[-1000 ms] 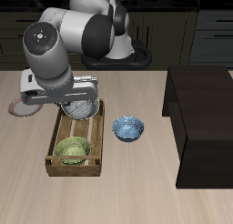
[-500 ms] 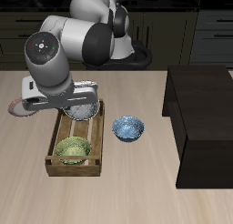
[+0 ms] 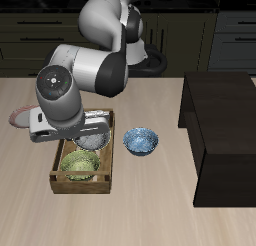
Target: Place the green bowl and the black bowl in the wooden tray
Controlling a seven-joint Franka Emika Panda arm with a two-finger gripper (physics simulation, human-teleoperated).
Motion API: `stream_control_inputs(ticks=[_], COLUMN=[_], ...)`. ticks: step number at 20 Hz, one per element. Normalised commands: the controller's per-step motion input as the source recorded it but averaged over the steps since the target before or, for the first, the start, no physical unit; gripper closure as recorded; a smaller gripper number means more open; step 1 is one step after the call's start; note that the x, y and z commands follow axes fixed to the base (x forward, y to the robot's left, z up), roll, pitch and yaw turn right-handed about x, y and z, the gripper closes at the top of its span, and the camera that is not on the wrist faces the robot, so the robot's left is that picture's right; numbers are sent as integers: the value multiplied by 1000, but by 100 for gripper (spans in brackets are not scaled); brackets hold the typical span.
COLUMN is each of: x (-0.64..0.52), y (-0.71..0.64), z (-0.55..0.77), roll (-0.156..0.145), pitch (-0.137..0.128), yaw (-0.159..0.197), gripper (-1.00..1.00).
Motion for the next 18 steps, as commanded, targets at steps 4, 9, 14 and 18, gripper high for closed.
stream_control_inputs(ticks=[4,9,14,18], x=[-124,-140,18,-34], y=[-47,11,-49,38], z=[-312,-321,-244,2], roll=[-3,41,-24,21], pitch=[39,61,75,-16], yaw=[47,31,10,14], gripper=[100,100,-100,-100])
